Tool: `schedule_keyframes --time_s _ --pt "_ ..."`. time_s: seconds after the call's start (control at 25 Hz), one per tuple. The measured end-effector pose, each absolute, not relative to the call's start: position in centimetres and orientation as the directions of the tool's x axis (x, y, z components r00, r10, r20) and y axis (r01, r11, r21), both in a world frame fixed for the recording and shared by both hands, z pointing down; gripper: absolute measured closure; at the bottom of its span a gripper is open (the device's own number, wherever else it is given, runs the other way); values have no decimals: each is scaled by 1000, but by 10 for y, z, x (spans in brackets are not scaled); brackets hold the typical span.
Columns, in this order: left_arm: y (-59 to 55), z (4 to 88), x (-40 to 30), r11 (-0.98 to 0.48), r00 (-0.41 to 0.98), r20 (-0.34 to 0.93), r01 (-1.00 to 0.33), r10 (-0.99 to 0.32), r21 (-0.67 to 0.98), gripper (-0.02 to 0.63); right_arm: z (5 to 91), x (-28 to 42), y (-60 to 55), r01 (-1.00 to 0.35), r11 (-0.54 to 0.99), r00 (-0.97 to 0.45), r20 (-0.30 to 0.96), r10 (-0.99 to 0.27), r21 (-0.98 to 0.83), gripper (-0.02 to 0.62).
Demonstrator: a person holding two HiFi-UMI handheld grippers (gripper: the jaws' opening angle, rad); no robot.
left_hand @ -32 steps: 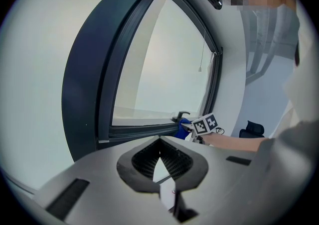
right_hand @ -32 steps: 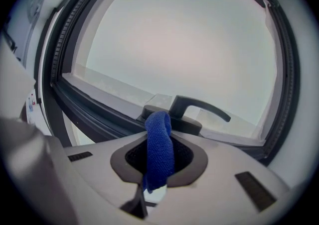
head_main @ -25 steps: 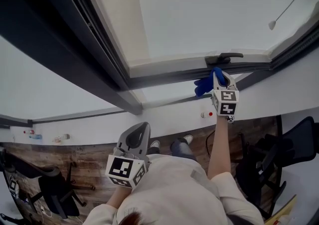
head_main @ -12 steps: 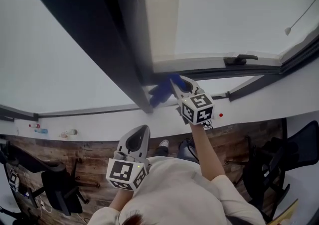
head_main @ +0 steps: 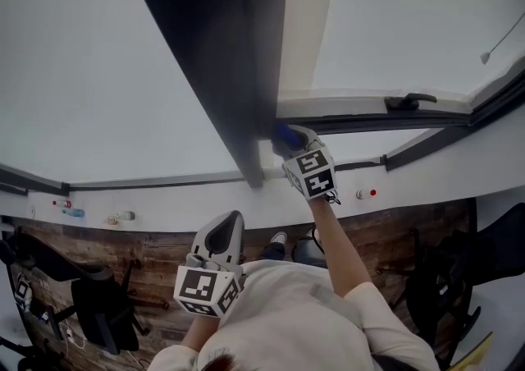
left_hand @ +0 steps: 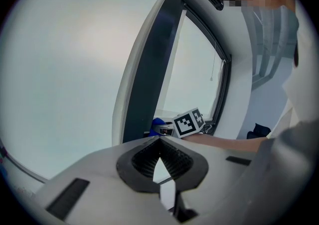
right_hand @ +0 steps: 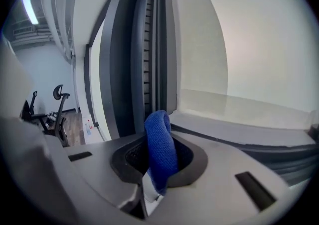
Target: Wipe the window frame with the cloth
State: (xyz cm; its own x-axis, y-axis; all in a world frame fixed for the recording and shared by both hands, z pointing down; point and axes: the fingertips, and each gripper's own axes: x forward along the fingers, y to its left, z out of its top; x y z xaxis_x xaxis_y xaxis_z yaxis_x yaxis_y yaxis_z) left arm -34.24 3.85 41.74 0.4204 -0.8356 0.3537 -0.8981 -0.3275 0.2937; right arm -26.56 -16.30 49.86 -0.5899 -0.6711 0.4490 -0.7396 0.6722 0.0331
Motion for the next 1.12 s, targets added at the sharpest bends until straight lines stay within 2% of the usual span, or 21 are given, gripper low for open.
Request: schedule_keyframes --time_s 0.16,0.72,1.12 --pt "34 417 -332 -334 428 353 -894 -832 298 600 500 -263 -163 -725 682 -578 452 -679 99 545" --pt "36 405 -251 -316 406 354 -905 -842 286 601 501 -257 -161 -608 787 -675 457 -579 100 545" --pt "50 411 -205 -313 408 319 -898 -855 309 601 500 -230 -166 -607 789 -690 432 -581 91 545"
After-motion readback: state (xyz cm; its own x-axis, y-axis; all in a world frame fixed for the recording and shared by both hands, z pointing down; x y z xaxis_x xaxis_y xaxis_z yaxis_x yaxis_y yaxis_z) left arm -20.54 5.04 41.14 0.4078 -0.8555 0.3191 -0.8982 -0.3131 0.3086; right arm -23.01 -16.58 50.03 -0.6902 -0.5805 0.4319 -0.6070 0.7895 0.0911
